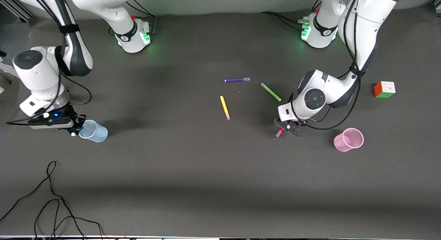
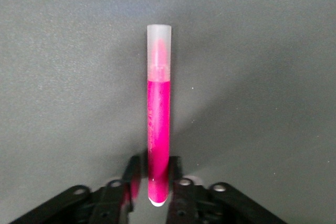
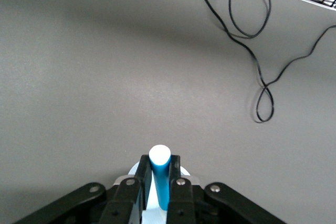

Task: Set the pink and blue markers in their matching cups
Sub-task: 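Carry the blue marker over the blue cup with the right gripper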

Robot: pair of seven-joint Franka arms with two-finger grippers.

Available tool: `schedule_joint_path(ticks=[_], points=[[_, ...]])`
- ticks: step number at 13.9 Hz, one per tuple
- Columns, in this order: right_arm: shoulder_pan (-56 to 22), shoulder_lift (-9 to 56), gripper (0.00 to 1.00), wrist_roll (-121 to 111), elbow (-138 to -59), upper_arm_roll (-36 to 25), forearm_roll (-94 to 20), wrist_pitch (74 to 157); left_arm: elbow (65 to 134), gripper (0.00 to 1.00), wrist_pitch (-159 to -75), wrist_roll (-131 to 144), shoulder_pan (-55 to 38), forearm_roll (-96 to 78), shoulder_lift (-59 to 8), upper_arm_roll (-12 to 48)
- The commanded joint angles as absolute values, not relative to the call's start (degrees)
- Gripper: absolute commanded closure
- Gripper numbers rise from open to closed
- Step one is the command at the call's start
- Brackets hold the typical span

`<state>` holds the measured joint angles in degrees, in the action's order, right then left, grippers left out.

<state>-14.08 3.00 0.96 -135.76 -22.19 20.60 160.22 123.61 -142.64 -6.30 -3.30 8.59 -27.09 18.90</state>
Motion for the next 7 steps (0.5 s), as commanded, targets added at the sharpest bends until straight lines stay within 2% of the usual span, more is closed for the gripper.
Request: schedule_joint_path(ticks=[1,2,3,4,5,7], points=[[-14.6,4.7,1.0,1.4,-136.7,-23.6,21.9,163.7,123.4,0.96,-142.0,-4.7,-3.7,9.8,-26.8,18.6],[-14.6,5.0,0.72,1.4,-136.7,-23.6,21.8,163.7,123.3,1.0,-141.9,-4.3,-3.5,9.7,-26.6,18.6],[-14.6,5.5,0.05,1.4,-136.7,-23.6,21.7,163.7,123.2,1.0,-141.7,-3.7,-3.6,9.8,-26.4,18.6],[-14.6,5.5,0.0,1.4,-136.5,-23.6,21.7,163.3,123.0,1.0,-140.5,-3.6,-3.3,9.7,-25.5,18.6],[-14.6,5.5,0.0,1.4,-136.3,-23.6,21.7,163.0,121.9,1.0,-137.2,-3.5,-3.0,9.6,-23.9,18.7],[-14.7,4.7,0.0,1.2,-135.9,-23.5,21.6,160.4,117.6,1.0,-125.4,-3.9,-1.9,8.0,-19.3,18.5]])
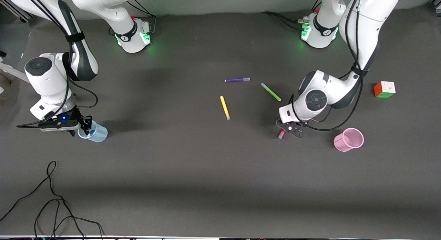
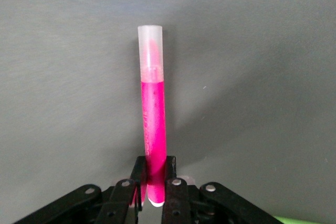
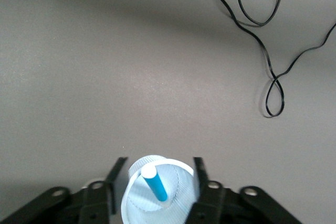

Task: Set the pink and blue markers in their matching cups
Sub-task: 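Drop the blue marker into the blue cup while the left gripper lifts the pink marker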

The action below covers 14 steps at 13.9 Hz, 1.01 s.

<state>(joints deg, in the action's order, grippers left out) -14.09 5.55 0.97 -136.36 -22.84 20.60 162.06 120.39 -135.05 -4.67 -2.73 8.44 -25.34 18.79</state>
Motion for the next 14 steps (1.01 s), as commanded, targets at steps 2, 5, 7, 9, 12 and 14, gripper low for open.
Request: schedule_joint_path(ticks=[2,5,7,9,12,14], points=[[-14.8,3.4,0.0,1.2,-133.1,-22.9,21.2,152.5,111.9,1.0,-114.2,-3.8,0.4,3.6,-15.4,18.5],[-14.9,2.6,0.0,0.7,-123.7,-18.6,12.0,135.5,105.3,1.0,-100.7,-3.8,6.1,2.4,-10.8,18.1],[-15.0,3.1,0.0,-0.3,-116.4,-17.2,5.9,125.7,101.6,1.0,-95.3,-3.5,10.3,2.3,-9.8,18.0],[-15.0,2.6,0.0,-0.3,-110.5,-16.1,3.7,118.0,99.2,1.0,-93.3,-3.6,15.4,2.4,-9.8,18.0],[-15.0,2.2,0.0,-0.1,-101.0,-15.3,-1.4,104.2,98.3,1.0,-92.9,-4.5,19.7,3.4,-10.9,17.7],[-15.0,1.6,0.0,-0.6,-98.0,-15.3,-1.3,101.7,98.2,1.0,-92.8,-3.7,19.6,5.5,-13.0,17.7]])
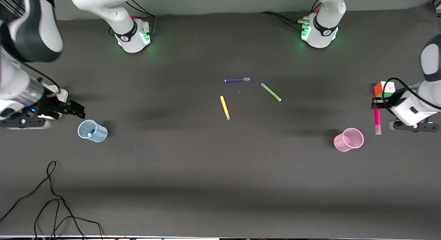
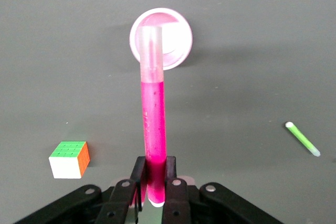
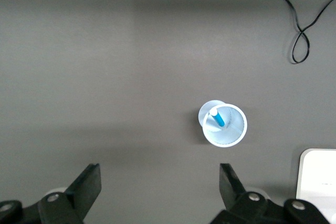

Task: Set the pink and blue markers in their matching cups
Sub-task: 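Move the pink marker over the pink cup with the left gripper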

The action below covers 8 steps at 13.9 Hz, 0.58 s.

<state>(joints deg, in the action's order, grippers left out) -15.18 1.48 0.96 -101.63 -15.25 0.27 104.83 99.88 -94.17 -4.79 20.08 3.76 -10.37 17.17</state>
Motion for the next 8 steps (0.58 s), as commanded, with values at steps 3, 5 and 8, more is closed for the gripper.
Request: schedule_joint_path(ticks=[3,5,8], points=[[-15.0,1.3,0.0,-0.4,-98.3,-14.7,-1.3,101.7,94.0,1.0,-88.8,-2.4,18.6,7.2,-18.2,17.8],[-14.9,1.6,0.0,-0.4,-98.8,-14.6,-1.4,101.9,89.8,1.0,-85.2,-1.2,17.1,9.1,-23.0,17.8],[-15.0,2.4,0.0,0.1,-99.0,-14.7,-1.4,101.9,84.6,1.0,-81.9,0.9,14.9,10.9,-30.0,17.7]])
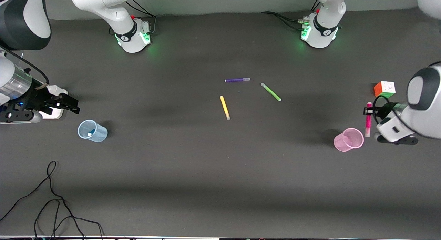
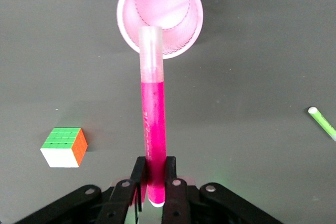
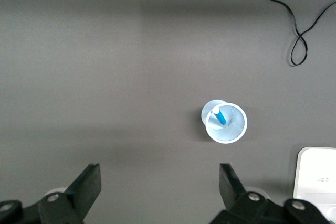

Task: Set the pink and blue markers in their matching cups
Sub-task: 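Move the pink marker over the pink cup with the left gripper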

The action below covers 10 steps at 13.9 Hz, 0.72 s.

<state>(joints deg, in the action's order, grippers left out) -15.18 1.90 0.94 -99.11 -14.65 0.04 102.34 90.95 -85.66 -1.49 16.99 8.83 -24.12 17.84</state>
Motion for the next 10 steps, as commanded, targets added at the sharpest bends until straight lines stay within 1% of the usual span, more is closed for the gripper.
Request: schedule_joint_path(ticks=[1,4,10], points=[[-15.1,2.5,0.0,0.1,-99.0,-14.7,-1.4,101.9,83.2,1.0,-81.1,1.3,14.5,11.8,-32.1,17.7],[-15.1,2.8,0.0,0.0,-99.0,-14.7,-1.1,101.9,80.1,1.0,-79.6,2.3,12.7,14.8,-37.7,17.7],[-15.1,2.9,0.0,-0.4,-99.0,-14.7,-1.1,101.7,80.0,1.0,-80.1,2.4,12.6,16.4,-40.5,17.6]])
